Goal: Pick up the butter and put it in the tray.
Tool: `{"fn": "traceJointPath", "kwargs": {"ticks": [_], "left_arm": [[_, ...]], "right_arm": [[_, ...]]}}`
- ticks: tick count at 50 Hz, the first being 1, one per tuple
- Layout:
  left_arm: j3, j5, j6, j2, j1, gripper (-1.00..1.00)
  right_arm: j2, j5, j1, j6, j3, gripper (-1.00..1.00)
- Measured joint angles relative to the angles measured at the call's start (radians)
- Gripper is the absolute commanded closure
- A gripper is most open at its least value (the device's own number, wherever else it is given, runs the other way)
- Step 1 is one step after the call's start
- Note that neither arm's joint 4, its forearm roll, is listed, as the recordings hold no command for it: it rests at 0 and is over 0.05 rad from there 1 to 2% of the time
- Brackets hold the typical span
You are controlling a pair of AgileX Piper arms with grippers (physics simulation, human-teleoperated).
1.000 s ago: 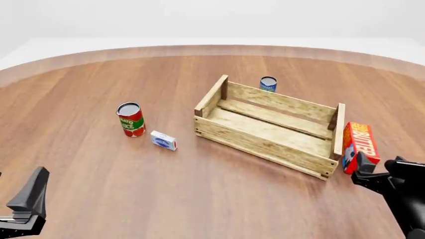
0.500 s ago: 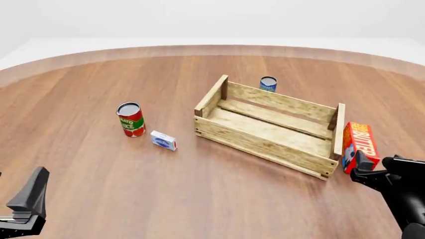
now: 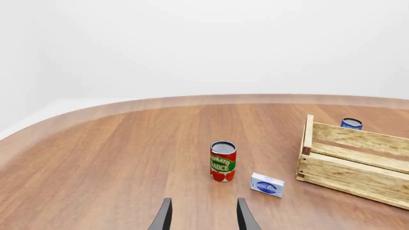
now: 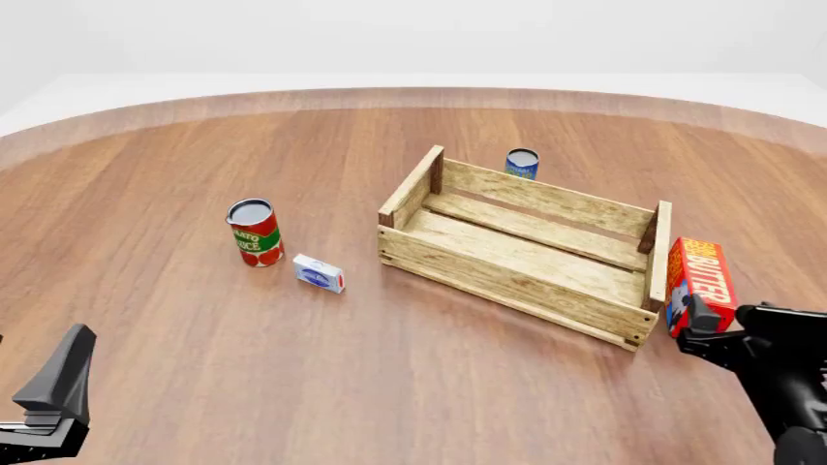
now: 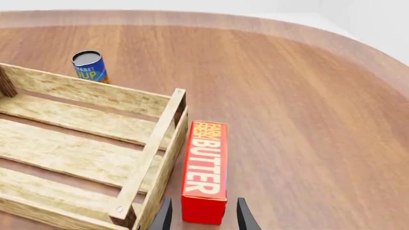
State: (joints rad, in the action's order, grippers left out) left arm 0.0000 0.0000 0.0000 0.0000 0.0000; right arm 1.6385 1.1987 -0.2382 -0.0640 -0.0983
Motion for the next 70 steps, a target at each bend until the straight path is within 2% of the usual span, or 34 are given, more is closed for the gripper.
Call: {"fn": "traceJointPath", "kwargs": {"ticks": [70], "left_arm": [[0.0,0.0,0.0,0.0,0.0,-1.0]], "right_arm": [[0.175,0.016,-0.004,-0.026,-0.087,-1.0]]}}
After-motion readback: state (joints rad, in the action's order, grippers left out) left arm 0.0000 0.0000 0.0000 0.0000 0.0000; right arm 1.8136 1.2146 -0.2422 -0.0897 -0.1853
